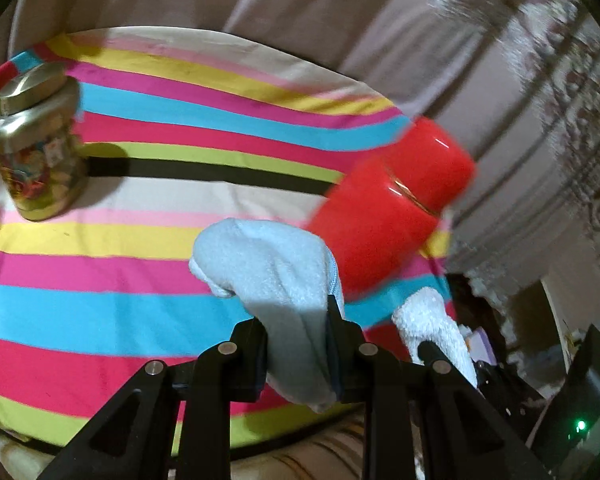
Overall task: Organize soft objects
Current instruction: 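Carry the blue pouch and white towel over the box and open both tools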
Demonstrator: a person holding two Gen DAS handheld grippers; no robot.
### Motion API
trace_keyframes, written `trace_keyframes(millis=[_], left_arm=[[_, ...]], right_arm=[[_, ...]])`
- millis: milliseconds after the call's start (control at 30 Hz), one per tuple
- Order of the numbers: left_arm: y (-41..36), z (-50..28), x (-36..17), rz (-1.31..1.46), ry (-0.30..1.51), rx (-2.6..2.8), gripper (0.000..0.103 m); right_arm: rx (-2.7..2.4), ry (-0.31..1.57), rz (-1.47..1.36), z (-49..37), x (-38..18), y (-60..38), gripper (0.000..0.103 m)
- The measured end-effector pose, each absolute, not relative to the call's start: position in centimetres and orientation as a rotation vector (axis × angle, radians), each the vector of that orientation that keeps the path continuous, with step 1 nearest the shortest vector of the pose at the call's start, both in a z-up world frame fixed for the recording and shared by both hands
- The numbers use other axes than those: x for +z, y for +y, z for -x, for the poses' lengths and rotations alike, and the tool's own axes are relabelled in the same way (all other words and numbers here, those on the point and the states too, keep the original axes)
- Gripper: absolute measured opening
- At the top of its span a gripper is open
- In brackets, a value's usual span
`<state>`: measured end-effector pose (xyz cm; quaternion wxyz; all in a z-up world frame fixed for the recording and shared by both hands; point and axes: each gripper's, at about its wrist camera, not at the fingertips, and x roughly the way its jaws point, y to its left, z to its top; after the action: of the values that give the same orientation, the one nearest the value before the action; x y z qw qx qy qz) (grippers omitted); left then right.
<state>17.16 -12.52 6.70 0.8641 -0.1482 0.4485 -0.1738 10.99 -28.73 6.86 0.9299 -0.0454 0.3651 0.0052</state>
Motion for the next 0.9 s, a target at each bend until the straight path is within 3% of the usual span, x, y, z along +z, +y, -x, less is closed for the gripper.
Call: trace_keyframes(millis=[767, 900], left_arm=[[-35.4, -5.8, 7.4, 0.117, 1.044, -0.764, 0.028], [-37.3, -5.0, 6.7, 0.086, 1.061, -0.782, 0.048]], right_arm=[[-0.402, 0.761, -0.048, 4.3, 9.8, -50.1, 0.019], [-0.429, 0.762, -0.069, 5.3, 9.6, -51.6, 0.021]])
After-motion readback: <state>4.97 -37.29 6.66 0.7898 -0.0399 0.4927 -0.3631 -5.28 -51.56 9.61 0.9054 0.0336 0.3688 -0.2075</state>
